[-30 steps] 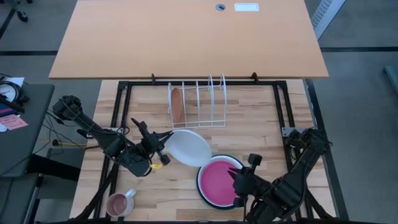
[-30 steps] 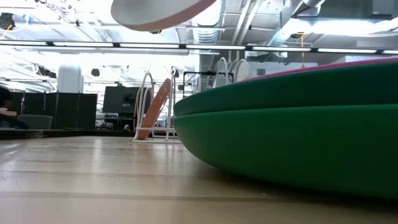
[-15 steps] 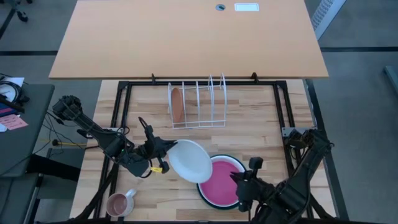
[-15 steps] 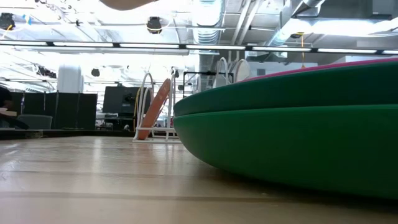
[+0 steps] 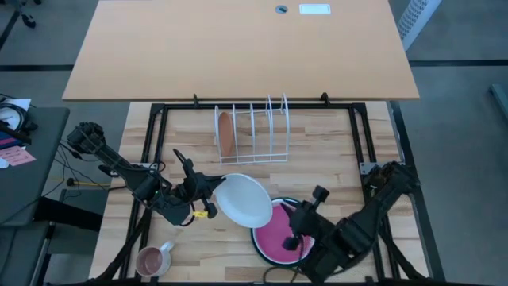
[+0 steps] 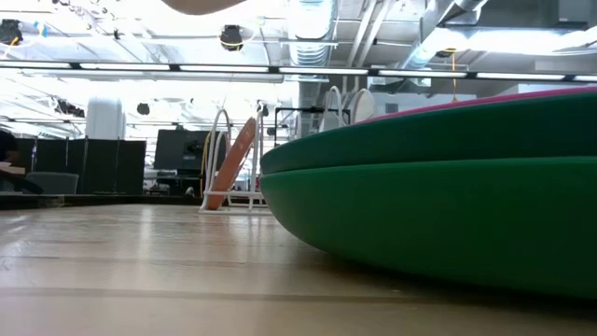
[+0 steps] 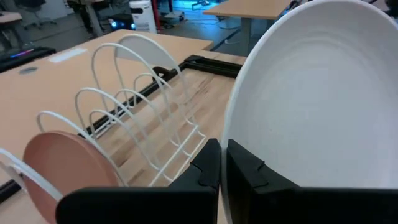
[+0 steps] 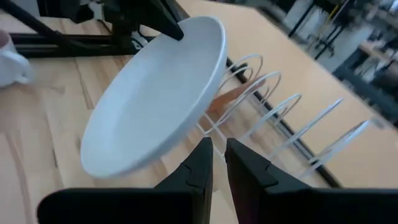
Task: Sort dishes
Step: Put the small white plate in the dish rack
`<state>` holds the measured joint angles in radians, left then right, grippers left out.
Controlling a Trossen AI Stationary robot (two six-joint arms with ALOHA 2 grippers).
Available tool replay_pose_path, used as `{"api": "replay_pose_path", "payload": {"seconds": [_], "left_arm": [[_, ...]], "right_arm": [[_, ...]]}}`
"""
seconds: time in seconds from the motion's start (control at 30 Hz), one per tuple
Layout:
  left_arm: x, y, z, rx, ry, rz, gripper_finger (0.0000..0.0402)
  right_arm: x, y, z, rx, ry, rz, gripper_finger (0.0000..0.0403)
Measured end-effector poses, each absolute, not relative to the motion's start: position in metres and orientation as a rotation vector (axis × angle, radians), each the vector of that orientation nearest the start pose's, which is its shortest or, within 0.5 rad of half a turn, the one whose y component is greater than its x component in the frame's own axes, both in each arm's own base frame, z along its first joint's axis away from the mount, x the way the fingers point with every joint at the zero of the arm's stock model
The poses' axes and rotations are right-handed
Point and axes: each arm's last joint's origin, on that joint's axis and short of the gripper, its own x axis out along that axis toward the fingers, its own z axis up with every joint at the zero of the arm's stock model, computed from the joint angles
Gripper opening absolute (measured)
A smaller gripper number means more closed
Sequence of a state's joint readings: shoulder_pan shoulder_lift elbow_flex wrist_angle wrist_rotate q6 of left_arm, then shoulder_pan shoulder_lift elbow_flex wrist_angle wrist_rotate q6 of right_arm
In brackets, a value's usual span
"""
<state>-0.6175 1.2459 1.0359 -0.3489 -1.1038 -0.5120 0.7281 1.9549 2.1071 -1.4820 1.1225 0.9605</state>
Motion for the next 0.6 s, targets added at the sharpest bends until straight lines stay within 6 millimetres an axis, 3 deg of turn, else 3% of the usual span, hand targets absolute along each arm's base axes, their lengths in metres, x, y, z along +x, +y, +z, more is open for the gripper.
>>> {"api": "replay_pose_path", "payload": {"seconds": [0.2, 0.43, 0.6], "left_arm": [[0.225, -0.128, 0.315, -0.049, 0.244, 0.558, 0.0000], [0.234, -0.128, 0.300, 0.016, 0.276, 0.629, 0.0000], [0.241, -0.127, 0.301, 0.025, 0.260, 0.638, 0.0000]], "right_arm": [[0.303, 0.226, 0.368, -0.119, 0.504, -0.634, 0.0052], [0.298, 0.232, 0.368, -0.093, 0.499, -0.619, 0.0052], [0.292, 0.240, 0.367, -0.064, 0.542, -0.571, 0.0052]]}}
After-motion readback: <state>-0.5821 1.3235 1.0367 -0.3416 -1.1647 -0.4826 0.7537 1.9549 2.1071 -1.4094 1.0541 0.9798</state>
